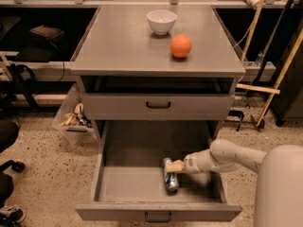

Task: Pick redbull can from middle drawer and place on counter

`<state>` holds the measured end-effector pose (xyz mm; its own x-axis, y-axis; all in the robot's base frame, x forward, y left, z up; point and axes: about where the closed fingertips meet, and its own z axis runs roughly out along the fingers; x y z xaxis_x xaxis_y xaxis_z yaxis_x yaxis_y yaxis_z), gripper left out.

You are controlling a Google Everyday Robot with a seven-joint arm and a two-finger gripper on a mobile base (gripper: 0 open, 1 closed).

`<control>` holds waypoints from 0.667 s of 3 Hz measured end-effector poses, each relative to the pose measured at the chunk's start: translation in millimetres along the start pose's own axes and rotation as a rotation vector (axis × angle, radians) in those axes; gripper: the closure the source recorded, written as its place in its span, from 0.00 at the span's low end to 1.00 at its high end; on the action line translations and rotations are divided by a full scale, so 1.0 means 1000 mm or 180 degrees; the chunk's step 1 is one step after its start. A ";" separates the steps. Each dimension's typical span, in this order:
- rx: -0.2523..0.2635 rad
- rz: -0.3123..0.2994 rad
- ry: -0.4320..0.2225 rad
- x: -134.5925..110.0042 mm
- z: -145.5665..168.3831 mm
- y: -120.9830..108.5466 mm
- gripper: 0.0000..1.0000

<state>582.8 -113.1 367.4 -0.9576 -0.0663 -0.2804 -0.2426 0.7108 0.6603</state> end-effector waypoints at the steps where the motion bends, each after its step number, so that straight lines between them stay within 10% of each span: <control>1: 0.0235 -0.0302 -0.0245 -0.011 -0.027 0.056 1.00; 2: 0.0214 -0.0698 -0.0451 -0.030 -0.020 0.182 1.00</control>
Offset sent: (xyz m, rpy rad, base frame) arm -0.2794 0.3103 0.4119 -0.7176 -1.0700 -0.3848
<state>564.1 4.6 509.8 -0.8509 -0.1285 -0.5094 -0.4263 0.7355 0.5265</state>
